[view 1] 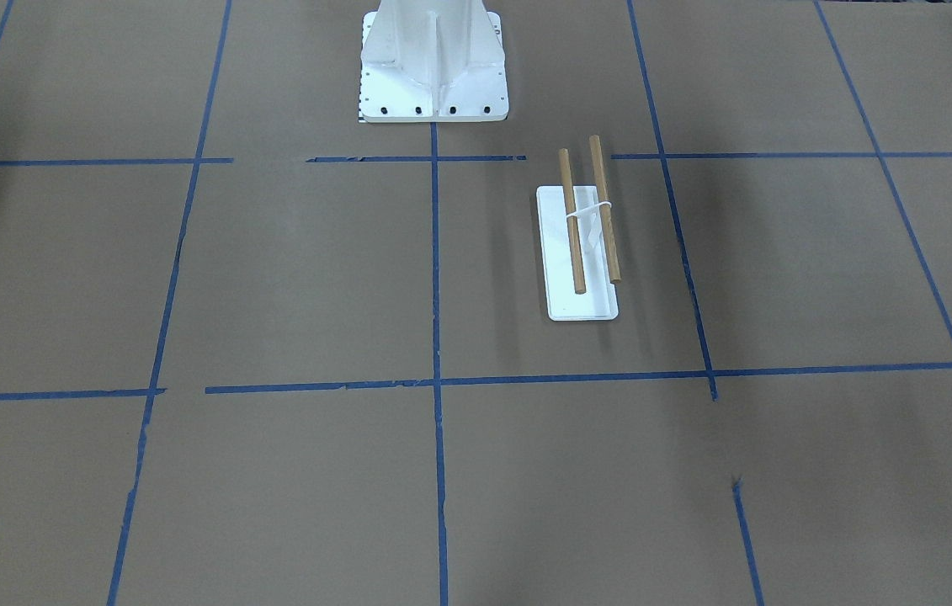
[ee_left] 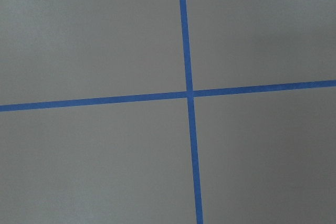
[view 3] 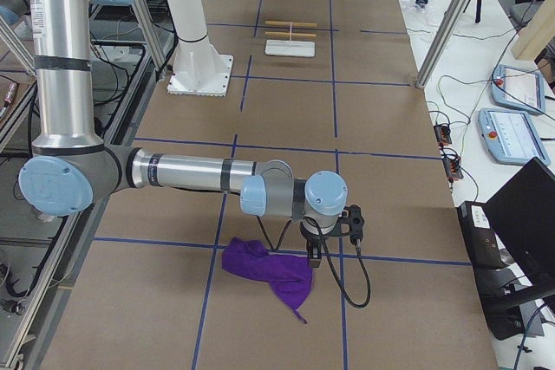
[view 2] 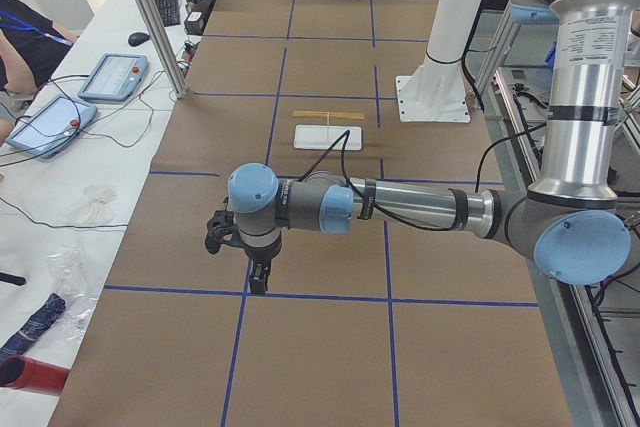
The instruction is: Hang towel on rack
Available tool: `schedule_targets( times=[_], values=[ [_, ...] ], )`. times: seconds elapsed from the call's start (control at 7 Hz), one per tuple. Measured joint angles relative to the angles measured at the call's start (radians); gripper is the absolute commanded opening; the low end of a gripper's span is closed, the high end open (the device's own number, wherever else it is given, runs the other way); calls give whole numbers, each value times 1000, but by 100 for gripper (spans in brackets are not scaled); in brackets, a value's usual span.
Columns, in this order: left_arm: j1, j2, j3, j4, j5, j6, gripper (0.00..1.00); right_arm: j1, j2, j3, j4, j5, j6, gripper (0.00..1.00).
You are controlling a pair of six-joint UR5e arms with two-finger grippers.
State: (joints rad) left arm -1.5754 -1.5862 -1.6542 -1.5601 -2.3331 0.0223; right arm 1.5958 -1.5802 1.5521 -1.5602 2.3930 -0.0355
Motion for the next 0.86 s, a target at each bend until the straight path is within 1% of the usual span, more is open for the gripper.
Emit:
schedule_targets(
  times=[0.29,0.57,0.71,0.86],
  values=[
    [0,0,-8,1,0,-3,100,0,12,8,5,1,1,100],
    [0,-3,-16,1,-2,-5,100,-10,30,20,28,9,68,100],
    [0,-4,-23,2,-4,-7,100,-28,21,24,42,13,117,100],
    [-1,-3,-30,2,-4,-7,100,-41,-13,18,87,13,138,100]
  ],
)
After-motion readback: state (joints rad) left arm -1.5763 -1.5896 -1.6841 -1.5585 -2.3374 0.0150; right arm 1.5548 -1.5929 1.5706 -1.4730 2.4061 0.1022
